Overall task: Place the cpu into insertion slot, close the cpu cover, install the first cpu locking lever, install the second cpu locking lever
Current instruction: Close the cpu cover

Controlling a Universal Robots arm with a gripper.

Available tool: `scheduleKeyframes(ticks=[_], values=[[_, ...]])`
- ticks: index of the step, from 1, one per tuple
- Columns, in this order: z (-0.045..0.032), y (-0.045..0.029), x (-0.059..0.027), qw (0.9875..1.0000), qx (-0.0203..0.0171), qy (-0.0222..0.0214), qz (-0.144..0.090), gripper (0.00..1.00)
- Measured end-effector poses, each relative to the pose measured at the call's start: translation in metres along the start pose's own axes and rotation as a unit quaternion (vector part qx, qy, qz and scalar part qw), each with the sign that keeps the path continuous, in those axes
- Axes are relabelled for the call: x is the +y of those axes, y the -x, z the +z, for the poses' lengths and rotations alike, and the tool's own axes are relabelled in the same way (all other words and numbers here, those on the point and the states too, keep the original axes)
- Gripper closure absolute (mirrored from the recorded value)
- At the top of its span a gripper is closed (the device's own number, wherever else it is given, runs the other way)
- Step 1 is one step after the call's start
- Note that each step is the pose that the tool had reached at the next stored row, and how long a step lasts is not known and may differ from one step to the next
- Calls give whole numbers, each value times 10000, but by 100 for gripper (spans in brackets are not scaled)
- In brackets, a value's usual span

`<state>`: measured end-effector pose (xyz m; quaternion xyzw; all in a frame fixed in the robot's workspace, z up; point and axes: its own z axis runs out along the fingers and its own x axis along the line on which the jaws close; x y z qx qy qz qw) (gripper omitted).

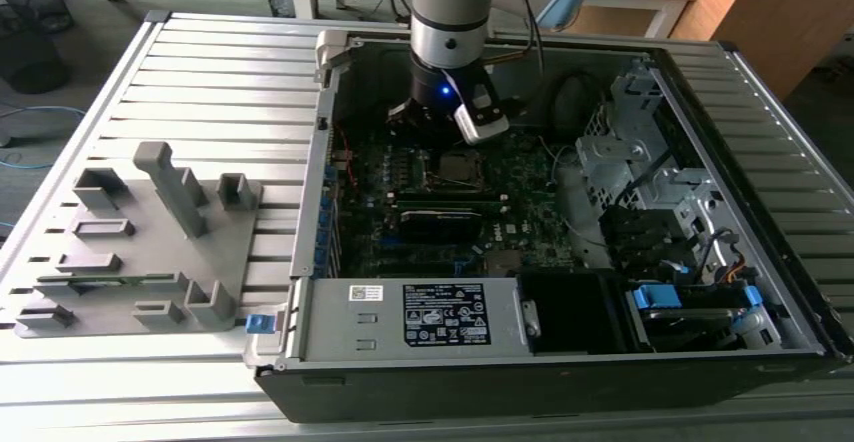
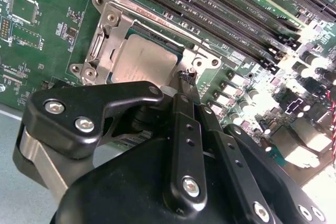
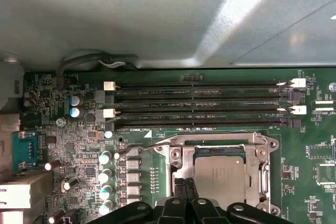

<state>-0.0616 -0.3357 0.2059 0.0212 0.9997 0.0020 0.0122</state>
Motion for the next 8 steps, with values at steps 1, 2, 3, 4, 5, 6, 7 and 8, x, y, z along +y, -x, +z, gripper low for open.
scheduleKeyframes(ticks=[1,2,3,4,5,6,7,8], values=[[2,-1,3,10000,-1,1,0,89],[4,-3,5,10000,0,0,0,89],[6,-4,7,10000,0,0,0,89],[9,-6,10,10000,1,-1,0,89],[14,-8,12,10000,0,0,0,89],[18,-10,13,10000,0,0,0,89],[19,-11,14,10000,1,-1,0,89],[19,-11,14,10000,1,-2,-1,89]])
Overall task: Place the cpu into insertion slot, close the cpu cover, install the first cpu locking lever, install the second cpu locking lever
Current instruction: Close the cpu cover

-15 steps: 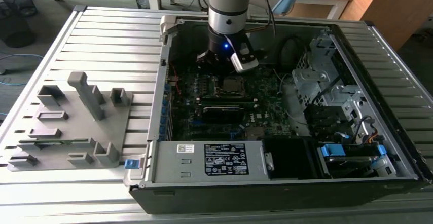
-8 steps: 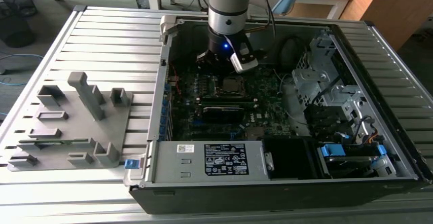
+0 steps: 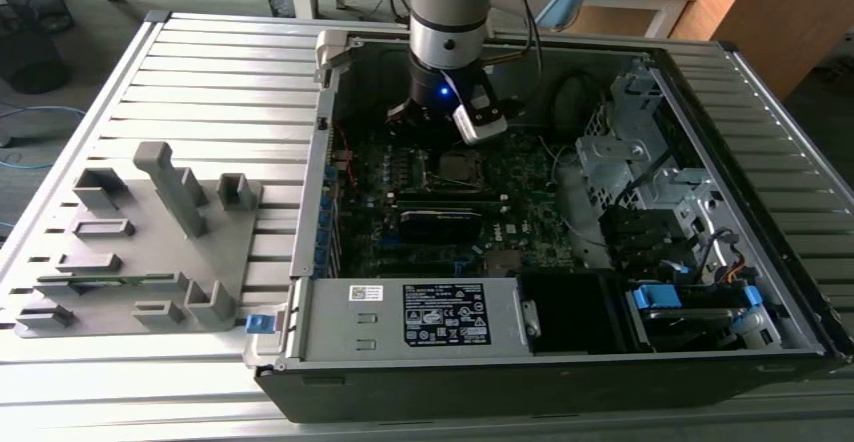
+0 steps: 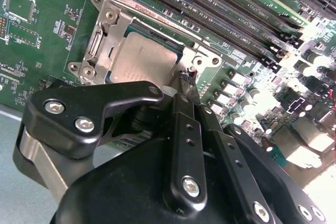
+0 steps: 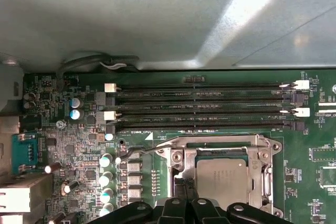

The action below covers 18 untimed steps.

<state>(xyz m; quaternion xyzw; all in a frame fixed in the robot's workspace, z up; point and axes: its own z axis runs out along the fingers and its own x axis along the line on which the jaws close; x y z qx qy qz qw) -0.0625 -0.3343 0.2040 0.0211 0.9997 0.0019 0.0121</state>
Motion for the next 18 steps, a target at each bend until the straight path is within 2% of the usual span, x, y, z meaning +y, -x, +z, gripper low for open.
scheduleKeyframes(ticks=[10,15,18], values=[[60,-22,-1,10000,2,-3,0,89],[62,-23,1,10000,0,1,1,89],[34,-21,4,10000,-4,8,1,89]])
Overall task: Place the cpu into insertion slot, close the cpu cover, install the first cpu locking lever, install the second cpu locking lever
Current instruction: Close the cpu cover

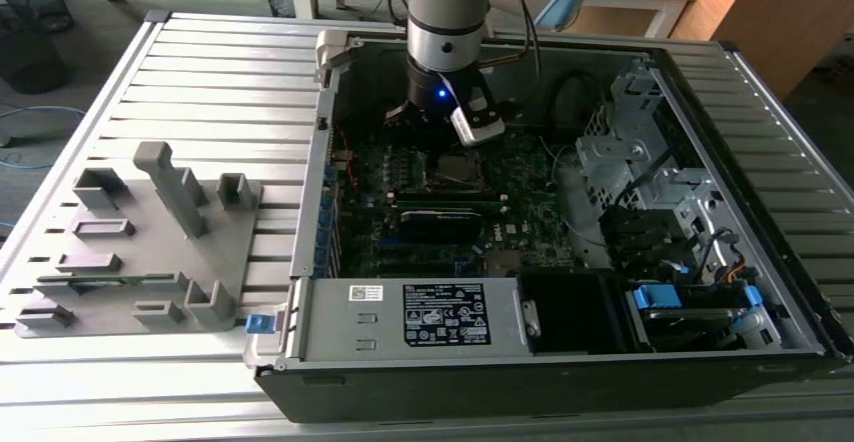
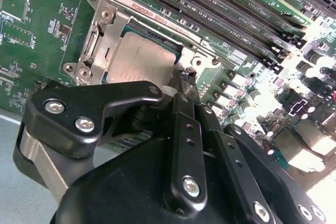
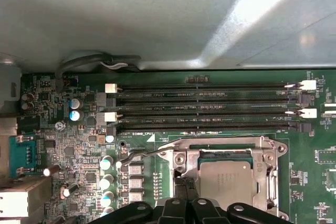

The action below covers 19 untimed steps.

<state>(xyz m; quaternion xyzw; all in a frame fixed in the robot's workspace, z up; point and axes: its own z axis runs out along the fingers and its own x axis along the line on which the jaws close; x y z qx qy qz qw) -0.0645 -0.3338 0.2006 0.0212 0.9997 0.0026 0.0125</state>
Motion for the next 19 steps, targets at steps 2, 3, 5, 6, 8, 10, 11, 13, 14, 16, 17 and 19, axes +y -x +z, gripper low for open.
scheduleKeyframes(ticks=[2,3,5,6,8,10,11,13,14,16,17,19], values=[[-33,0,-2,10000,3,-6,0,89],[-46,0,-2,10000,3,-6,0,89],[-75,1,-2,10000,4,-7,0,89],[-92,1,-2,10000,3,-6,0,89],[-143,2,-1,10000,3,-6,0,89],[-194,4,-1,10000,3,-7,-1,89],[-203,4,-2,10000,3,-7,0,89],[-203,4,-1,10000,2,-5,-1,89],[-203,7,-1,10000,2,-5,-1,89],[-202,39,0,10000,3,-7,-1,89],[-201,66,1,10000,3,-7,-1,89],[-199,131,3,10000,3,-6,0,89]])
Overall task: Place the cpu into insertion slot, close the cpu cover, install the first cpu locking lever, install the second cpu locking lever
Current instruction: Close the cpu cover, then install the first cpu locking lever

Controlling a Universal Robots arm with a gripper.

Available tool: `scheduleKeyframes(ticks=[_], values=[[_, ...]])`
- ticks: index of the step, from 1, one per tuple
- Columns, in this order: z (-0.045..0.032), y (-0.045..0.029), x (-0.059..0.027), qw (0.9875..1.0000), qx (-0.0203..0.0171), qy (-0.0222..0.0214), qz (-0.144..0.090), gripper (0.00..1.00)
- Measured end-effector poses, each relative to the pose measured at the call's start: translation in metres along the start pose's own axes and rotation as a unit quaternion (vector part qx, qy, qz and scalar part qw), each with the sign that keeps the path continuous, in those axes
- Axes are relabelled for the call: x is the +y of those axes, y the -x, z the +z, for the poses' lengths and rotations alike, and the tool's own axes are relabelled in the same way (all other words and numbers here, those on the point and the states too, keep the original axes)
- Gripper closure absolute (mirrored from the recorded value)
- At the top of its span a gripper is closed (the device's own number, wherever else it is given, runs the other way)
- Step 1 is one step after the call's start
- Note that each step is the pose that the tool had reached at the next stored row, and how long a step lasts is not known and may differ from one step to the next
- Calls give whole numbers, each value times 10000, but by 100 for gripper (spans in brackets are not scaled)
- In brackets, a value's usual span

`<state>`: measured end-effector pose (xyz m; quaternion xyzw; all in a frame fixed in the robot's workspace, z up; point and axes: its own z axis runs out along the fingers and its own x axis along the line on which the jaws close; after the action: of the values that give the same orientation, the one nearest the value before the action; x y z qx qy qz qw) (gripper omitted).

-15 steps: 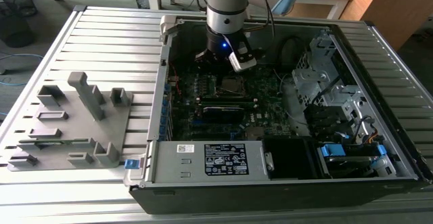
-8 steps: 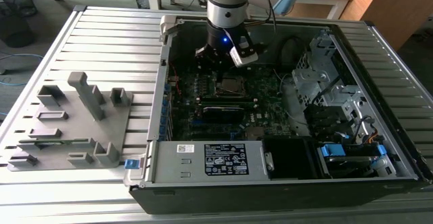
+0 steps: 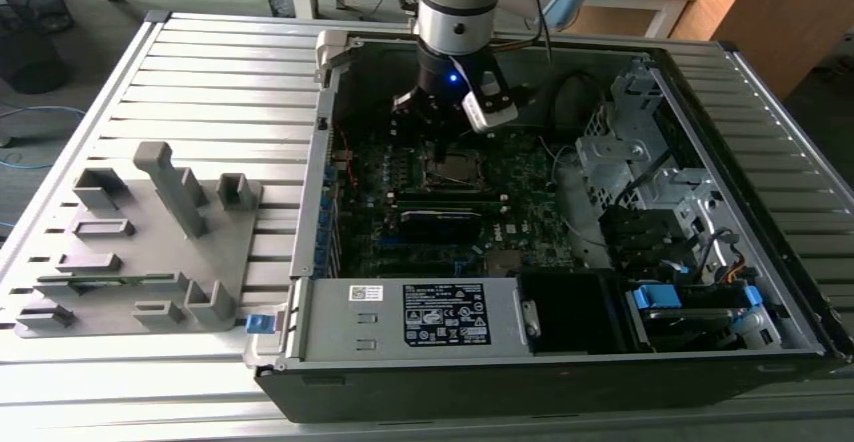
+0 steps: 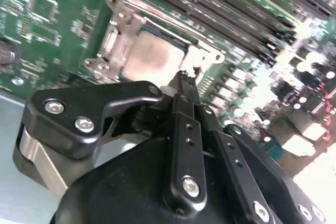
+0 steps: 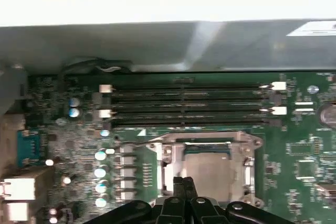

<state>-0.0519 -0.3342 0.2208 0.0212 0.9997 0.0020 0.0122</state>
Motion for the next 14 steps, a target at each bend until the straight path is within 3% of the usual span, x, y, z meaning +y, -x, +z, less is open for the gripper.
scheduleKeyframes(ticks=[5,14], values=[[5,166,5,10000,0,0,-1,89],[6,184,6,10000,0,0,-1,89]])
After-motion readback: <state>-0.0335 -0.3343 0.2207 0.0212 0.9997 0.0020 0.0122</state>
